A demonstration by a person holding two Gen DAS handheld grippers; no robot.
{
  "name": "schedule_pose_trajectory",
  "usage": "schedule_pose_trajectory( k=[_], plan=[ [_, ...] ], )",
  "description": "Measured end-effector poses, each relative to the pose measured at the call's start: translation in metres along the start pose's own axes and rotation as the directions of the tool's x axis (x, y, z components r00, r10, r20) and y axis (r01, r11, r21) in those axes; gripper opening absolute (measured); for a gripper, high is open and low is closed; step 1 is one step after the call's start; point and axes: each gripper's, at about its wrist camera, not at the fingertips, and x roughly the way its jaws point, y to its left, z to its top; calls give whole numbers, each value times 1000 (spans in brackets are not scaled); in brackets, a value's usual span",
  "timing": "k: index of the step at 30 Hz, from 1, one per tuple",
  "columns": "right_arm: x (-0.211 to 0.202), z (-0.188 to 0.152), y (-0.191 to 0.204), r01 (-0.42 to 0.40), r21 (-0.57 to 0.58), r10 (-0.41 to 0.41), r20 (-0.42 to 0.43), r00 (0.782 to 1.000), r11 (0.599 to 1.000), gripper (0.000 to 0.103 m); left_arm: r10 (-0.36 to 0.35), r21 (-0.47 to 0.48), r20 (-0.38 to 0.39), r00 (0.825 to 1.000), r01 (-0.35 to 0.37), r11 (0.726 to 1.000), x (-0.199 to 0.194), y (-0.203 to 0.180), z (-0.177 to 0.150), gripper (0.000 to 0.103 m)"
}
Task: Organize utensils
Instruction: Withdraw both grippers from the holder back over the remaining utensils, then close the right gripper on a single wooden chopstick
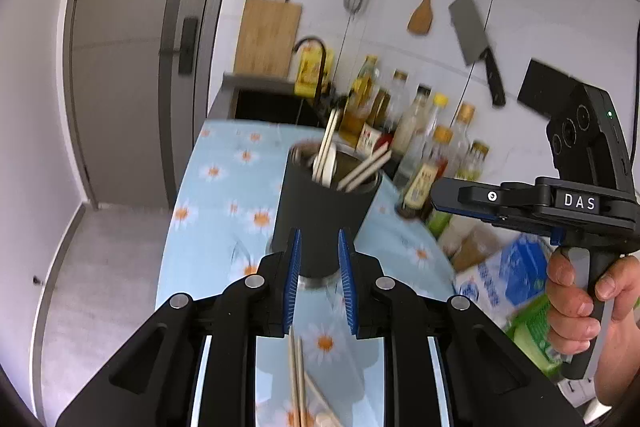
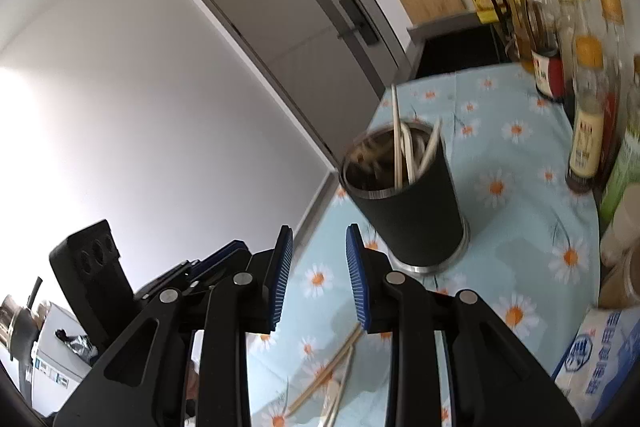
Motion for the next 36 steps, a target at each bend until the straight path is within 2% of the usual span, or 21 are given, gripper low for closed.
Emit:
schedule_pose_trajectory(
  k=[8, 11, 14, 16, 17, 23, 29, 32, 36],
  plan=[
    [22, -31, -11, 13, 42, -7, -128, 992, 999, 31, 16, -24, -129, 992, -19, 1000, 0, 4, -33, 18],
    [34, -43, -17, 40, 65, -26, -204, 979, 997, 32, 9, -33, -175, 985, -15, 999, 2, 7, -45, 18],
    [50, -54, -23, 66, 90, -37, -291, 956, 994, 32, 2, -32, -222, 975, -9, 999, 4, 10, -58, 18],
    [63, -64, -25, 102, 102, -57, -373, 926, 989, 32, -18, -39, -261, 965, 8, 999, 6, 13, -66, 20],
    [68, -66, -25, 115, 108, -63, -399, 915, 987, 32, -30, -40, -279, 960, 20, 999, 8, 15, -71, 25],
    [102, -83, -16, 225, 73, -150, -547, 824, 972, 32, -70, -46, -378, 923, 56, 997, 14, 24, -97, 25],
    [135, -93, -7, 297, 22, -216, -637, 741, 955, 32, -101, -83, -457, 884, 70, 994, 19, 42, -119, 25],
    [156, -99, -6, 339, -15, -260, -675, 691, 941, 32, -118, -91, -485, 866, 84, 992, 19, 48, -128, 25],
    [175, -106, -5, 383, -59, -313, -698, 644, 922, 32, -139, -107, -508, 850, 98, 989, 17, 57, -134, 25]
  ],
)
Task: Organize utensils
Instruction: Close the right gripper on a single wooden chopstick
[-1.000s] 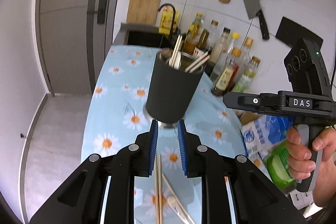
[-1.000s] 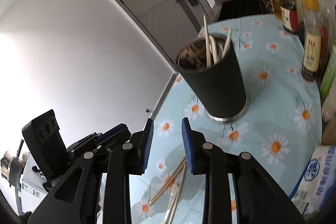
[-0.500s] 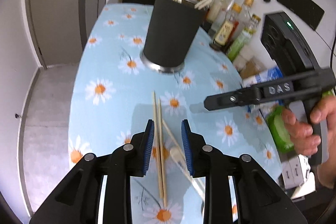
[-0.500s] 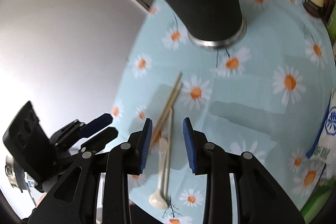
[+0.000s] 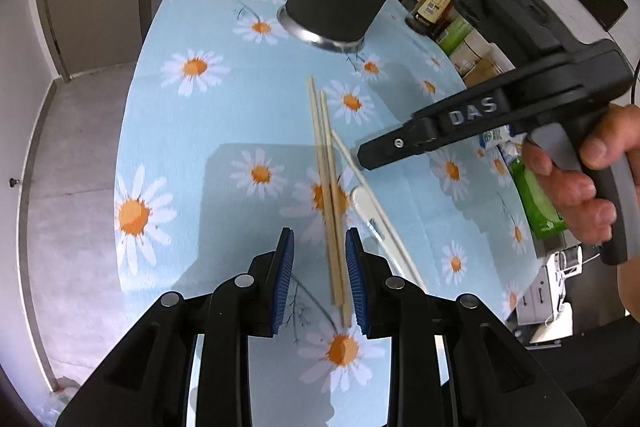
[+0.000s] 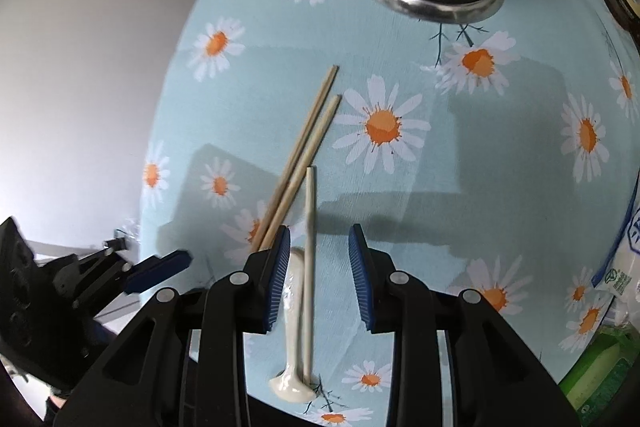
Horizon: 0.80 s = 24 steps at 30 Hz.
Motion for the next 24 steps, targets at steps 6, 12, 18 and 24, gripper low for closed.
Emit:
schedule_pose_trajectory(
  k=[6, 12, 18, 24],
  plan=[
    [14, 7, 14, 66, -1, -66, -29, 997, 998, 22, -36, -5, -27, 999, 36, 999, -1, 14, -1, 25],
    [19, 9, 29, 165, -1, -165, -43, 985, 986, 13, -57, 15, -52, 997, 58, 998, 0, 22, 1, 25],
    [28, 10, 41, 208, -4, -208, -44, 977, 978, 6, -76, 26, -72, 994, 78, 997, 4, 29, 8, 25],
    [20, 10, 27, 181, 0, -180, -53, 982, 984, 5, -85, 21, -101, 991, 87, 996, 10, 33, 16, 25]
  ],
)
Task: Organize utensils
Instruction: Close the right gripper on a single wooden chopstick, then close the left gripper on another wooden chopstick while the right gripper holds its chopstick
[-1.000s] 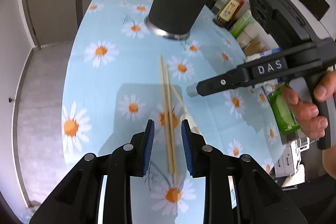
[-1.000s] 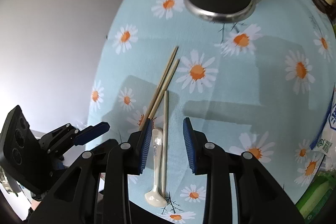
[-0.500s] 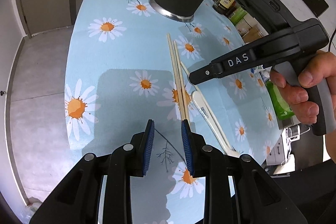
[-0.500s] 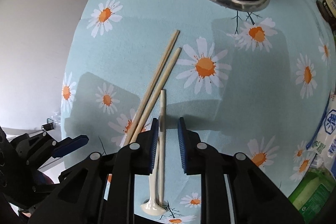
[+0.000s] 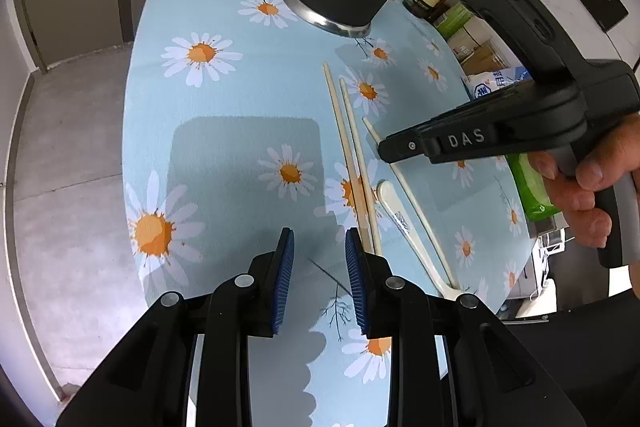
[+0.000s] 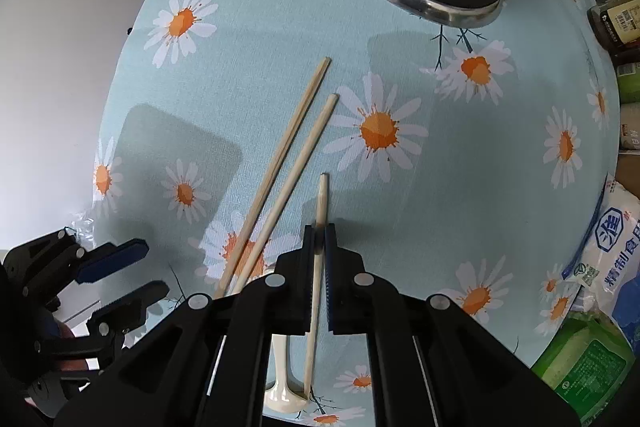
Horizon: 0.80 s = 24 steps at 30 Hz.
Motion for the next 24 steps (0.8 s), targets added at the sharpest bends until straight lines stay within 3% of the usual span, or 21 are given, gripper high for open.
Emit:
schedule_pose_trajectory(
  k=[10, 24],
  plan=[
    [-18, -3, -29, -78, 4, 78, 42, 996, 997, 5, 13, -4, -87, 996, -13, 1000, 12, -6, 28, 25],
    [-54, -18, -72, -190, -33, 192, 132, 972, 981, 5, 84, -19, -225, 971, -90, 996, 43, -26, 74, 25]
  ],
)
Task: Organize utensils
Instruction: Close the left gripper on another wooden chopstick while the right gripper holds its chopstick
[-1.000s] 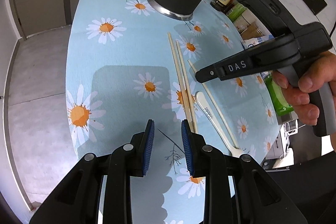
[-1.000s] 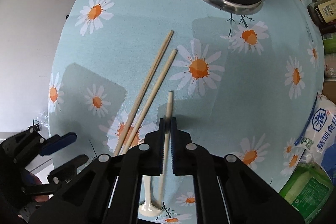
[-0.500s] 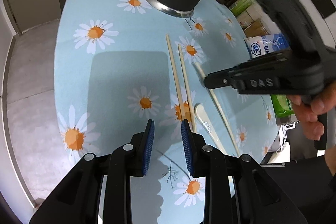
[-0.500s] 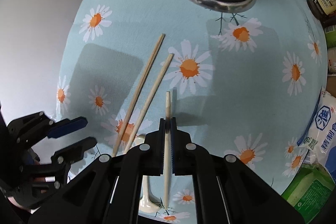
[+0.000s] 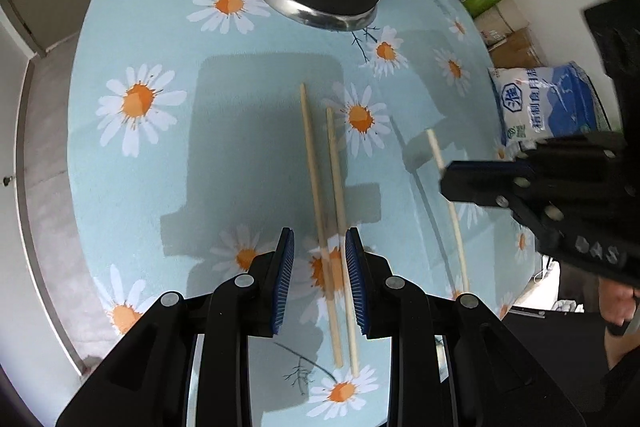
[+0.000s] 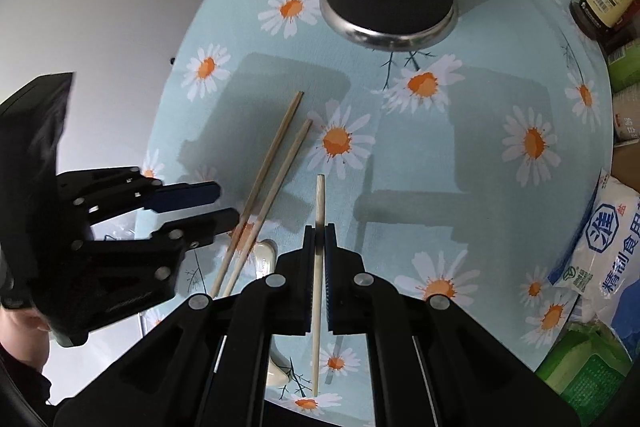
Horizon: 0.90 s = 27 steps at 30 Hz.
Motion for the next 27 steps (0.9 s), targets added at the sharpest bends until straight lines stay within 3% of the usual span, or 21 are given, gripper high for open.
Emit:
schedule_pose_trajectory(
  k=[12, 21, 27],
  plan=[
    [-29, -19, -24, -75, -17, 75, 43, 996, 997, 5, 112, -54, -65, 992, -116, 992, 14, -6, 25, 23],
    [-30, -21, -34, -135, -20, 136, 53, 989, 991, 5, 203, -63, -84, 976, -208, 976, 21, -19, 35, 16],
    [-31, -22, -34, -169, -38, 171, 57, 984, 985, 5, 275, -46, -104, 956, -281, 959, 28, -33, 41, 15]
  ],
)
